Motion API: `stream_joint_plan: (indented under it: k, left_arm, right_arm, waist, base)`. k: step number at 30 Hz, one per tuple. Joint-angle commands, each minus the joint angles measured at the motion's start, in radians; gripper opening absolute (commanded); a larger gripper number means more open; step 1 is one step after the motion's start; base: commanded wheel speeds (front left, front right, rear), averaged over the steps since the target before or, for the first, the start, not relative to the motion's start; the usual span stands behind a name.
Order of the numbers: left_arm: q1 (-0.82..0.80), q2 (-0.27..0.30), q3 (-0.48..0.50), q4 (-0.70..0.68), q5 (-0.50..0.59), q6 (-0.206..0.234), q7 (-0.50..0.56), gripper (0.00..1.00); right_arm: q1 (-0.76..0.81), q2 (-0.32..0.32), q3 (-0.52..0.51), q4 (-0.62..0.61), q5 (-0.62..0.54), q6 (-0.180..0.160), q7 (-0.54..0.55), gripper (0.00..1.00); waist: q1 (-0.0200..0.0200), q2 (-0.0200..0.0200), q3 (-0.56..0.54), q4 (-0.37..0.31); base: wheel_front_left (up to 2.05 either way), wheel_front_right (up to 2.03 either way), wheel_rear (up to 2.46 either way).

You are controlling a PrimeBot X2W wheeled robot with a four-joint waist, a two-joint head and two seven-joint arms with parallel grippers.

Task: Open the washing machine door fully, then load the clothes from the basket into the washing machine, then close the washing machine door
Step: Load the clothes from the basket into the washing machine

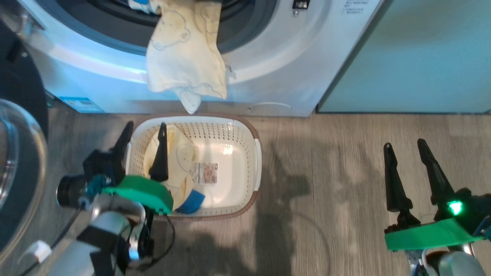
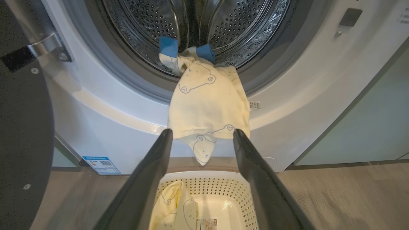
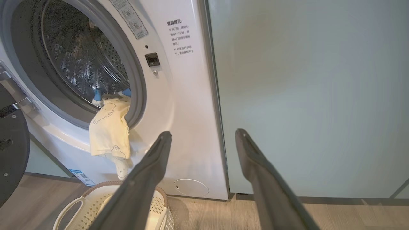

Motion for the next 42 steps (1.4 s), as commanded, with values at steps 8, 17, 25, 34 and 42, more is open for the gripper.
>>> stream_joint_plan:
  k: [8, 17, 25, 34, 42]
  left_arm:
    - [-0.208, -0.009, 0.026, 0.146, -0.006, -0.066, -0.026, 1.00]
    - [-0.404, -0.043, 0.000, 0.369, -0.013, -0.154, -0.031, 1.00]
    - [-0.529, -0.041, -0.003, 0.542, -0.009, -0.189, -0.025, 1.00]
    - [-0.650, -0.064, 0.006, 0.751, -0.024, -0.202, -0.023, 1.00]
    - [-0.704, -0.082, 0.018, 0.879, -0.042, -0.224, -0.049, 0.00]
  right_arm:
    - [-0.082, -0.011, 0.043, -0.054, 0.038, -0.003, -0.007, 1.00]
    - [-0.130, -0.011, 0.064, -0.062, 0.079, -0.003, -0.007, 1.00]
    - [-0.159, -0.011, 0.082, -0.065, 0.120, -0.003, -0.007, 1.00]
    - [-0.175, -0.011, 0.099, -0.043, 0.163, -0.003, -0.007, 1.00]
    - [-0.178, -0.011, 0.098, -0.043, 0.155, -0.003, -0.007, 1.00]
  waist:
    - [0.0000, -0.0001, 0.120, -0.063]
    - [0.0000, -0.0001, 0.216, -0.111]
    - [0.0000, -0.0001, 0.271, -0.167]
    - [0.0000, -0.0001, 0.300, -0.197]
    - [0.0000, -0.0001, 0.296, -0.200]
  base:
    - [0.00, 0.00, 0.00]
    - [0.00, 0.00, 0.00]
    - [0.00, 0.00, 0.00]
    - [0.00, 0.00, 0.00]
    - [0.00, 0.00, 0.00]
